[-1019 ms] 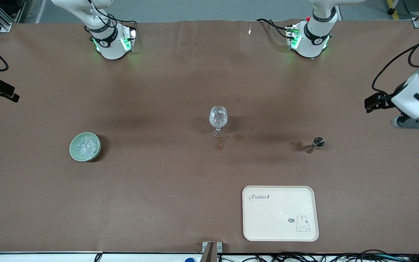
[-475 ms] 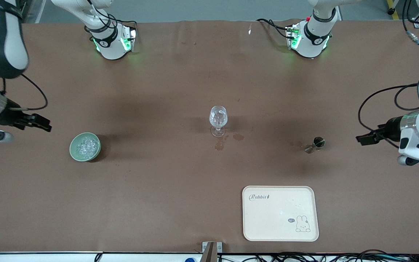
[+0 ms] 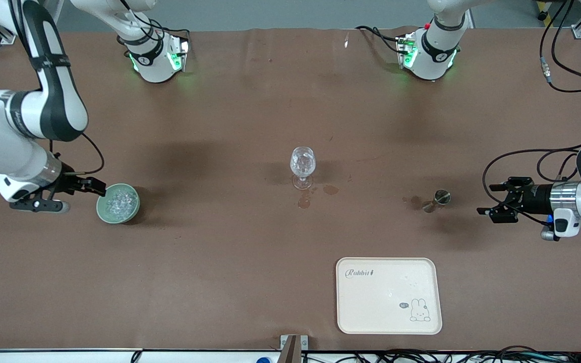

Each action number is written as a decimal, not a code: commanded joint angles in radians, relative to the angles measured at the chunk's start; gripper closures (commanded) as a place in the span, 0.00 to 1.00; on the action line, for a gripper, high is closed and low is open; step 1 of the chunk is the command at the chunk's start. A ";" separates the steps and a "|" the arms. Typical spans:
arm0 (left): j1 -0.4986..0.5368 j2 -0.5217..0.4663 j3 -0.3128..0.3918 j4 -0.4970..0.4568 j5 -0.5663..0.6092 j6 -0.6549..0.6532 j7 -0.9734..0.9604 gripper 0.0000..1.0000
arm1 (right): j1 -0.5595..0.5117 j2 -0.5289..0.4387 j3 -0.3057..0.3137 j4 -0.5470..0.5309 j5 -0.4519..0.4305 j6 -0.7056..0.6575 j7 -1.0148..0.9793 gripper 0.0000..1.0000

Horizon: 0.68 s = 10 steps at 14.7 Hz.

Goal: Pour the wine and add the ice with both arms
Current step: 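Reach the right gripper to the ice bowl while the left gripper reaches the jigger, then grasp an ice cube with the right gripper while the left gripper grasps the jigger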

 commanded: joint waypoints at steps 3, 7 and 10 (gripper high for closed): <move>0.000 0.098 -0.006 0.013 -0.128 0.038 -0.136 0.03 | 0.016 0.035 -0.002 -0.059 0.005 0.092 0.005 0.22; -0.002 0.146 -0.008 0.008 -0.186 0.038 -0.167 0.08 | 0.013 0.079 -0.002 -0.060 0.005 0.153 0.005 0.27; -0.002 0.158 -0.012 -0.016 -0.232 0.007 -0.157 0.12 | 0.014 0.120 -0.002 -0.058 0.005 0.198 0.005 0.29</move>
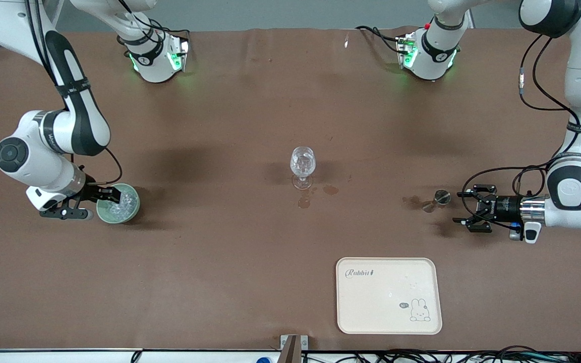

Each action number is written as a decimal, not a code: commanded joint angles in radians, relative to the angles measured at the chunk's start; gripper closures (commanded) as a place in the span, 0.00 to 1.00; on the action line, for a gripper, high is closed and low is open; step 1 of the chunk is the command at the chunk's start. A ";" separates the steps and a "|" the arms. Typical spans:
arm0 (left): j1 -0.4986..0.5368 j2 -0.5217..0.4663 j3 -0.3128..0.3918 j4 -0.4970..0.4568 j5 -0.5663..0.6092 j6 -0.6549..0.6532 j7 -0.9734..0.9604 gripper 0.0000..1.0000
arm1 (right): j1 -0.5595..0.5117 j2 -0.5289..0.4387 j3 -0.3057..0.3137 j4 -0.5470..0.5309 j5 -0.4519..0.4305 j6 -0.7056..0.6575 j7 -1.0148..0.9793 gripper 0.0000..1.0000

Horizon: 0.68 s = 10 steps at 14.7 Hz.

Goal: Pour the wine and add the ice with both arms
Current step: 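Grasp an ice cube with the right gripper while the left gripper grasps the jigger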

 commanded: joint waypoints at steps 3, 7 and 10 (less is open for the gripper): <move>0.000 0.018 -0.006 -0.035 -0.084 -0.024 -0.002 0.16 | 0.003 0.077 -0.001 -0.014 0.005 0.130 0.005 0.29; -0.003 0.046 -0.010 -0.035 -0.145 -0.039 -0.002 0.21 | 0.003 0.077 -0.001 -0.029 0.005 0.134 0.005 0.32; -0.003 0.057 -0.010 -0.036 -0.156 -0.054 0.018 0.27 | 0.004 0.076 -0.001 -0.032 0.005 0.121 0.005 0.39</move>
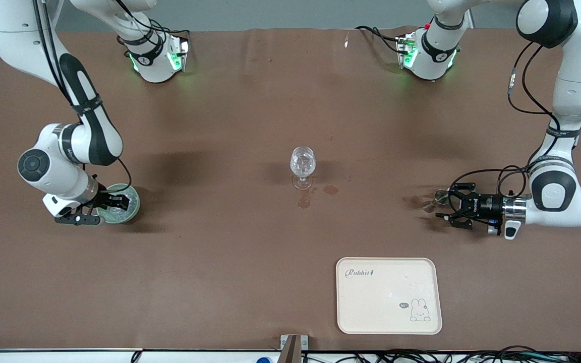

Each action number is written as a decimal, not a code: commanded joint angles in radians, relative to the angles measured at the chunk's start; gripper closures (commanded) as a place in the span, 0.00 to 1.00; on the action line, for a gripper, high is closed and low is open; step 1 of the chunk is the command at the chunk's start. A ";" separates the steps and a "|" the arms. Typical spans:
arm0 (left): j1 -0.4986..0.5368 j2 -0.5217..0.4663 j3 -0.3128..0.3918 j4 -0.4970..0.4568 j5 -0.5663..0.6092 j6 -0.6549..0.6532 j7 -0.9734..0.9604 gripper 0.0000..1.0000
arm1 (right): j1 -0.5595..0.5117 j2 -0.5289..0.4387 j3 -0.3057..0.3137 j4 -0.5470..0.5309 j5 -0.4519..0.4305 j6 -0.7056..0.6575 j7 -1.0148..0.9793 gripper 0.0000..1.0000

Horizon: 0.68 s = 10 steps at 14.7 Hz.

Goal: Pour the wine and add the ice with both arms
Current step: 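Grasp an ice cube with the right gripper while the left gripper grasps the jigger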

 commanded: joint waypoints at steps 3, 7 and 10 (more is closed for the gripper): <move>0.001 0.014 -0.001 0.001 -0.022 -0.026 0.045 0.30 | 0.005 -0.022 0.001 -0.045 0.005 -0.001 0.005 0.47; 0.001 0.022 0.001 0.003 -0.022 -0.026 0.059 0.41 | 0.013 -0.029 0.001 -0.050 0.005 -0.001 0.008 0.73; 0.001 0.028 -0.001 0.004 -0.023 -0.026 0.061 0.51 | 0.027 -0.056 0.001 -0.042 0.005 -0.024 0.019 0.88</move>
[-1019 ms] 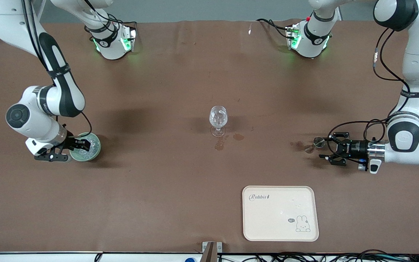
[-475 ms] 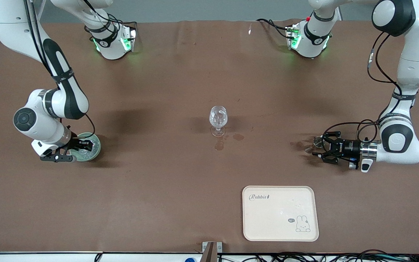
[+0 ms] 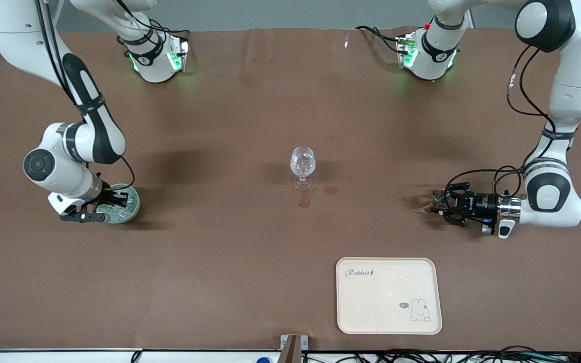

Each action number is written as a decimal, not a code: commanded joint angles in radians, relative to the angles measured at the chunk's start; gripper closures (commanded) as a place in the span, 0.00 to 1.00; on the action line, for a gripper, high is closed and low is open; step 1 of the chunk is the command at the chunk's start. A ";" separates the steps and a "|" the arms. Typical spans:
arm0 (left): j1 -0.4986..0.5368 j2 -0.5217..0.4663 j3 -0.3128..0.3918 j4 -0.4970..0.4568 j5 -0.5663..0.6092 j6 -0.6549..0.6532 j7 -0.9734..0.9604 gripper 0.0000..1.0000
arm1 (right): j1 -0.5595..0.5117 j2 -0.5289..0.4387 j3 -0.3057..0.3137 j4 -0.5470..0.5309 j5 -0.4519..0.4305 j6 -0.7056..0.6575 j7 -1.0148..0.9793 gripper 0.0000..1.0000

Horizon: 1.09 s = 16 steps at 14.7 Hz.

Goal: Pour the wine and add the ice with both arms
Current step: 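Grasp an ice cube with the right gripper while the left gripper grasps the jigger, then lift the ice cube with the right gripper while the left gripper carries the jigger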

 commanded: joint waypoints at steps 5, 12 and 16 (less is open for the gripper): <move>0.000 0.002 -0.001 0.009 -0.056 -0.012 0.009 0.98 | 0.012 -0.182 -0.002 0.052 0.005 -0.233 0.008 0.92; -0.014 -0.068 -0.159 0.046 -0.056 -0.006 -0.205 0.99 | 0.009 -0.282 -0.005 0.411 -0.004 -0.720 0.002 0.92; -0.043 -0.136 -0.229 0.050 -0.041 0.023 -0.336 0.99 | 0.004 -0.417 -0.003 0.414 -0.027 -0.850 0.006 0.92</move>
